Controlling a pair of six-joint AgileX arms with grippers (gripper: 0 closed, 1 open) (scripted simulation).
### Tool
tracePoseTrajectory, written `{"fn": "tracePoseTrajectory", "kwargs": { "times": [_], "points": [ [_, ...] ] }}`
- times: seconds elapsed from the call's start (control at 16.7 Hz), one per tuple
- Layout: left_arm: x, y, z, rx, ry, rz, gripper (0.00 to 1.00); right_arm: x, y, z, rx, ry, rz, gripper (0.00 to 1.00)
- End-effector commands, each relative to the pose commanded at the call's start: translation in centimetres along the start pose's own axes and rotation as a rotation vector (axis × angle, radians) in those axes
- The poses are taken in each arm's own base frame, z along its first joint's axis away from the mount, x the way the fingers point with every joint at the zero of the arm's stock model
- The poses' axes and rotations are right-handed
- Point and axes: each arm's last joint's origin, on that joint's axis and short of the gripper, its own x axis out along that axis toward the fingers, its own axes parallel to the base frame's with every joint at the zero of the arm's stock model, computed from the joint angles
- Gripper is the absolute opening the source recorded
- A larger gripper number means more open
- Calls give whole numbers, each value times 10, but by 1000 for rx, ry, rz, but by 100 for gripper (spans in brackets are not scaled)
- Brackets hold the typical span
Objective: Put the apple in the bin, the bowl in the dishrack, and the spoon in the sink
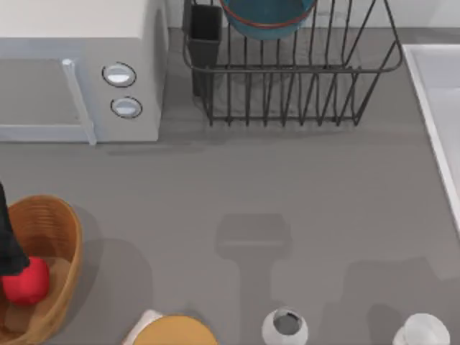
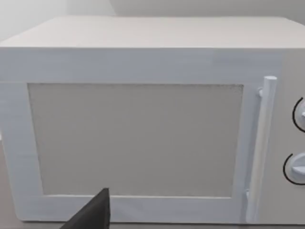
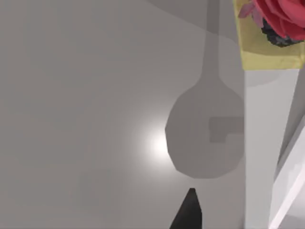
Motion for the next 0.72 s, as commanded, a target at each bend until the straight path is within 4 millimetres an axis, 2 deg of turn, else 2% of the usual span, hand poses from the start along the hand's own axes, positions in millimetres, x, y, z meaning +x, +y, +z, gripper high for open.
{"fn": "tracePoseTrajectory", "kwargs": {
  "times": [0.18,0.36,0.54,0.72],
  "points": [
    [0,0,0,0,0,0,100,-1,-6,-3,-7,-5,11,0],
    [0,0,0,0,0,0,100,-6,-32,-15,-26,-19,42,0],
    [0,0,0,0,0,0,100,-13,-74,-32,-46,-28,64,0],
    [0,0,0,0,0,0,100,-22,-128,-52,-54,-18,55,0]
  ]
}}
